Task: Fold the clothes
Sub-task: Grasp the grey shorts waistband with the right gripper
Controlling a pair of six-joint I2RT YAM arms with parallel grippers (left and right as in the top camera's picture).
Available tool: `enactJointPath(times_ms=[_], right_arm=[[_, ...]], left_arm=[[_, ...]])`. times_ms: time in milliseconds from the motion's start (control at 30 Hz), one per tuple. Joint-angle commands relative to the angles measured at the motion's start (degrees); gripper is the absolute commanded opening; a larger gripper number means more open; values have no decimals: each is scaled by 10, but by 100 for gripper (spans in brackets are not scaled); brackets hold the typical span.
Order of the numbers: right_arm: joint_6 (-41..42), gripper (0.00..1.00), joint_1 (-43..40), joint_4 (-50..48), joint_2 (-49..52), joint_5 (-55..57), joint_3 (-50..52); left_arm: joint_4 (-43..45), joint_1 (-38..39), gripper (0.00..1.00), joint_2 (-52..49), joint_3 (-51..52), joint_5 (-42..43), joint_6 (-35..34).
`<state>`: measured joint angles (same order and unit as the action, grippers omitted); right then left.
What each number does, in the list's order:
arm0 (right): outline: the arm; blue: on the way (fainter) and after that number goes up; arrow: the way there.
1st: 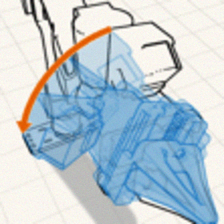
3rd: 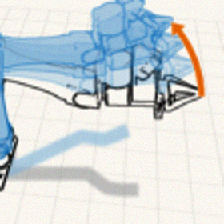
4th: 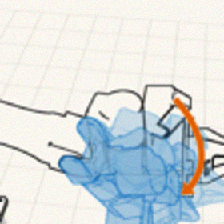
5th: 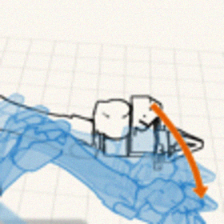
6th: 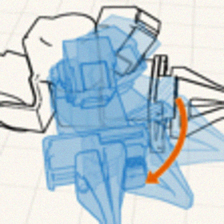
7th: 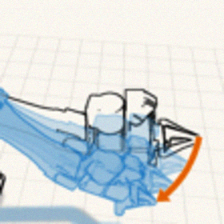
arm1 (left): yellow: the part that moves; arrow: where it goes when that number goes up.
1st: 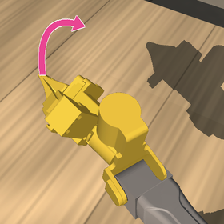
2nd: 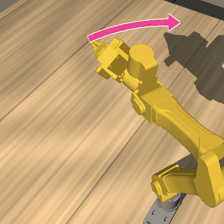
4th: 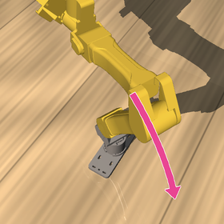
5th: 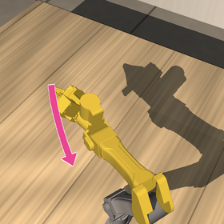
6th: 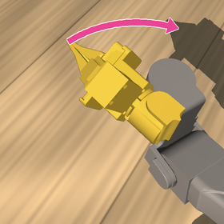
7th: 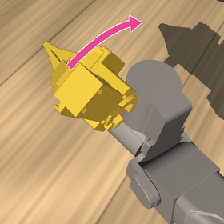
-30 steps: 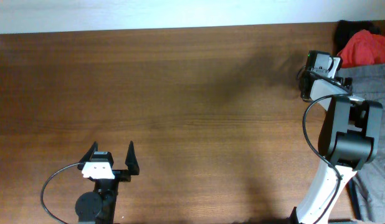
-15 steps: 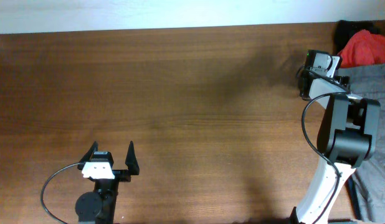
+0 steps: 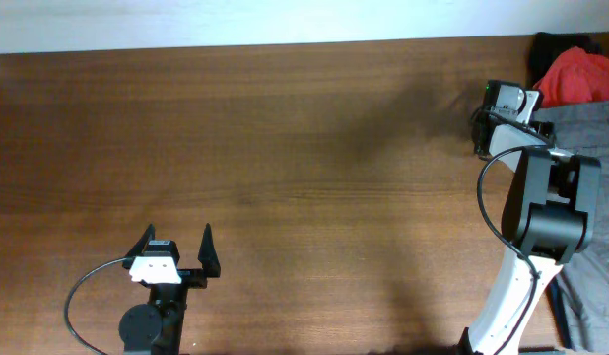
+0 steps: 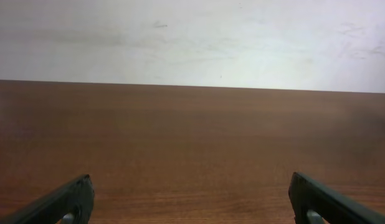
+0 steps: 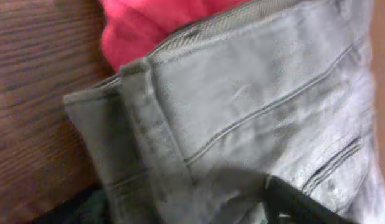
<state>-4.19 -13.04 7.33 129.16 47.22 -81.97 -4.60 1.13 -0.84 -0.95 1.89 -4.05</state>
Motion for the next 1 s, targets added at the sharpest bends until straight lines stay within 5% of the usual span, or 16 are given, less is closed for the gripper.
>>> enactJointPath(times_ms=[0,67,200,400,967], right_arm=[[2,60,-1,8,18,-12,5],[2,42,-1,9,18,-10,5],[2,22,0,9,18,-11,5],[2,4,-1,12,17,32,5],[2,4,32,22,-109,75,3]], left_arm=[[0,2,99,5,4,-2,9],[0,2,99,5,4,-2,9],[0,2,99,5,4,-2,9],[0,2,99,5,4,-2,9],[0,2,99,5,4,-2,9]])
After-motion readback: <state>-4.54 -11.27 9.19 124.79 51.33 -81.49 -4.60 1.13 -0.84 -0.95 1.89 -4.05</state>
